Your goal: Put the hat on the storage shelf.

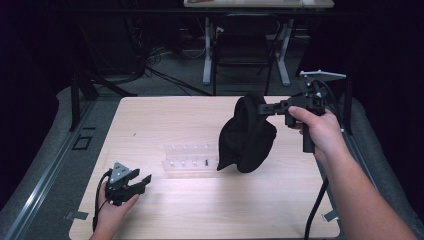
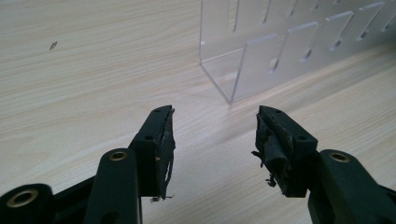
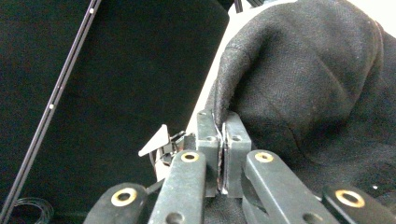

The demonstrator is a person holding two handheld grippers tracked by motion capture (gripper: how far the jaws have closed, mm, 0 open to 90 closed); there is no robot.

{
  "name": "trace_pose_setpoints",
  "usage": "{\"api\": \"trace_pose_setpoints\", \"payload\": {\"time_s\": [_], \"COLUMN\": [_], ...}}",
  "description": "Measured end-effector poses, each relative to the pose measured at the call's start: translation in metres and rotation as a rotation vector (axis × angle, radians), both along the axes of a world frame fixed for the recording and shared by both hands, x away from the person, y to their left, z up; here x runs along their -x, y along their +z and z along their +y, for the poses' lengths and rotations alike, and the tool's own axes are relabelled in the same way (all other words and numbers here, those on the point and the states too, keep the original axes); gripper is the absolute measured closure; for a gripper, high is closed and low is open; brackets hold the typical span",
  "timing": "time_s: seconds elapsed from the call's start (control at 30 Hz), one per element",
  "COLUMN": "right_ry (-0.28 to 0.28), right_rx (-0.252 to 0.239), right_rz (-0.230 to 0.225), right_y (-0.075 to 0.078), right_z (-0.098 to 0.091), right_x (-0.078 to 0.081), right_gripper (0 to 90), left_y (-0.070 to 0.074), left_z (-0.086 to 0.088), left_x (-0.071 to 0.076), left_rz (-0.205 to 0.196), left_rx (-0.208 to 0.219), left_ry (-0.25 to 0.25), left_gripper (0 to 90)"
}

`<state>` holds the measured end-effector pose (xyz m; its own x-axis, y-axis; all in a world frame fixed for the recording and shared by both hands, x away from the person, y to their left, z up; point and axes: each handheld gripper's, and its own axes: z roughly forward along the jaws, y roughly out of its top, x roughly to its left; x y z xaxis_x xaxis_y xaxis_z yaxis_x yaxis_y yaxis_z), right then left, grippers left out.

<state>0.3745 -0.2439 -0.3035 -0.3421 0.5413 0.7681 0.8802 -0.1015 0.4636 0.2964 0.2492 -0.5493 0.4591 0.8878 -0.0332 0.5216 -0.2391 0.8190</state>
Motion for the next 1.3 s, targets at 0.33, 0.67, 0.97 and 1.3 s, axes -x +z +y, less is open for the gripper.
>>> {"api": "trace_pose_setpoints", "payload": {"time_s": [0.33, 0.67, 0.97, 1.3], "right_ry": [0.005, 0.025, 0.024, 0.020], "right_rx": [-0.003, 0.006, 0.019, 0.032], "right_rz": [-0.029, -0.023, -0.024, -0.021], "right_y": [-0.002, -0.004, -0.008, -0.011], "right_z": [0.019, 0.039, 0.048, 0.051], "right_x": [-0.016, -0.028, -0.033, -0.038], "right_gripper": [88.1, 88.0, 88.0, 87.9], "left_y": [0.000, 0.001, 0.001, 0.001], "left_z": [0.001, 0.001, 0.001, 0.001], "left_x": [0.000, 0.000, 0.000, 0.000], "left_rz": [-0.001, -0.003, -0.005, -0.004], "left_rx": [0.001, 0.007, 0.006, 0.003], "left_ry": [-0.002, -0.002, -0.001, -0.003], "left_gripper": [47.1, 47.2, 47.1, 47.1]}}
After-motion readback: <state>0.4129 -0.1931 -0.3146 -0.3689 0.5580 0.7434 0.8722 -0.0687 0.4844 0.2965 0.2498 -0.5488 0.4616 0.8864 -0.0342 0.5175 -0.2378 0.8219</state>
